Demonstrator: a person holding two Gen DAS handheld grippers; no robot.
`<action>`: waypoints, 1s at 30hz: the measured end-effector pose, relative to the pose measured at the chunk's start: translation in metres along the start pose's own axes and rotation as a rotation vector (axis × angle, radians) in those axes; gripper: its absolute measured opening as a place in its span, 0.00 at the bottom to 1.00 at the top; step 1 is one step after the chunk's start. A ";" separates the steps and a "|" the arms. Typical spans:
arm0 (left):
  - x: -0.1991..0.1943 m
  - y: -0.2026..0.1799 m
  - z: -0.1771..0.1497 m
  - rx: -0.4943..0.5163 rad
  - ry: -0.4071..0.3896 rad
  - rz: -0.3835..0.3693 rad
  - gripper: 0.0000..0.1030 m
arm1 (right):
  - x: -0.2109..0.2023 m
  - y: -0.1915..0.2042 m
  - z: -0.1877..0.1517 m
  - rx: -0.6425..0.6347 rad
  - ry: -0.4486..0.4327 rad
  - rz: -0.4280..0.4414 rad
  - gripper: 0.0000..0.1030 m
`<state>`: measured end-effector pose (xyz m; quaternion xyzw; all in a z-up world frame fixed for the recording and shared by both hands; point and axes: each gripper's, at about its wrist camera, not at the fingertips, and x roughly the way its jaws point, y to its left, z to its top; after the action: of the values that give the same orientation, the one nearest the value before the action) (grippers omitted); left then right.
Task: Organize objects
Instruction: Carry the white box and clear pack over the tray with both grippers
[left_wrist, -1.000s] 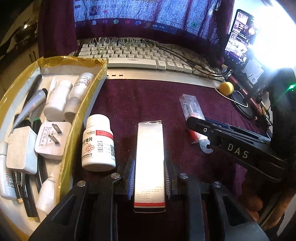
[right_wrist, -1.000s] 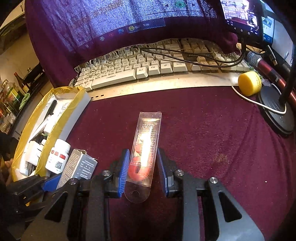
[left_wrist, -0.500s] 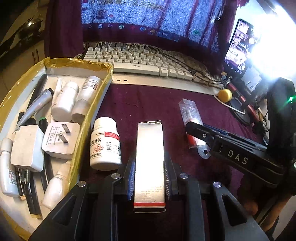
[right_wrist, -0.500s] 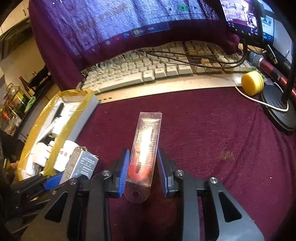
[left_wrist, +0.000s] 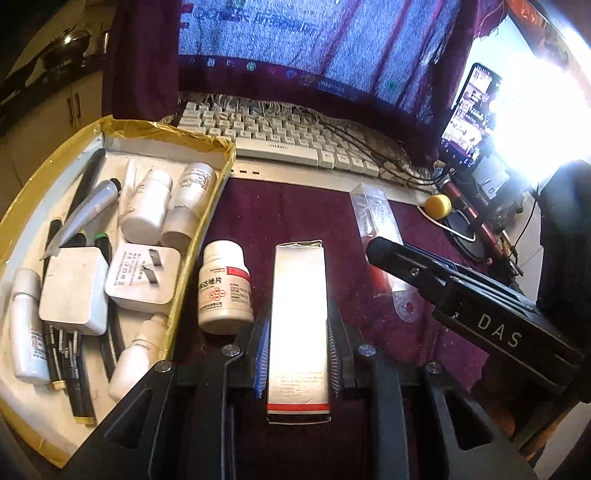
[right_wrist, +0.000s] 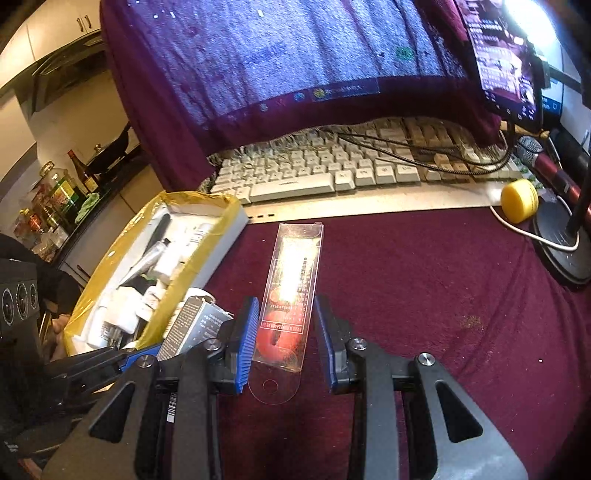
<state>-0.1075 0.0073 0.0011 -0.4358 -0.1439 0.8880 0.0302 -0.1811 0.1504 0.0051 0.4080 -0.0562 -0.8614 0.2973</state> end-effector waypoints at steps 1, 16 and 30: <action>-0.002 0.001 0.001 -0.001 -0.003 0.002 0.22 | -0.001 0.002 0.001 -0.004 -0.002 0.004 0.27; -0.053 0.058 0.013 -0.111 -0.091 0.018 0.22 | 0.012 0.062 0.020 -0.122 0.016 0.082 0.27; -0.059 0.111 0.039 -0.154 -0.072 0.106 0.22 | 0.056 0.103 0.029 -0.166 0.109 0.122 0.27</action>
<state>-0.0934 -0.1188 0.0375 -0.4117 -0.1895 0.8896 -0.0556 -0.1818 0.0309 0.0211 0.4240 0.0069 -0.8200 0.3844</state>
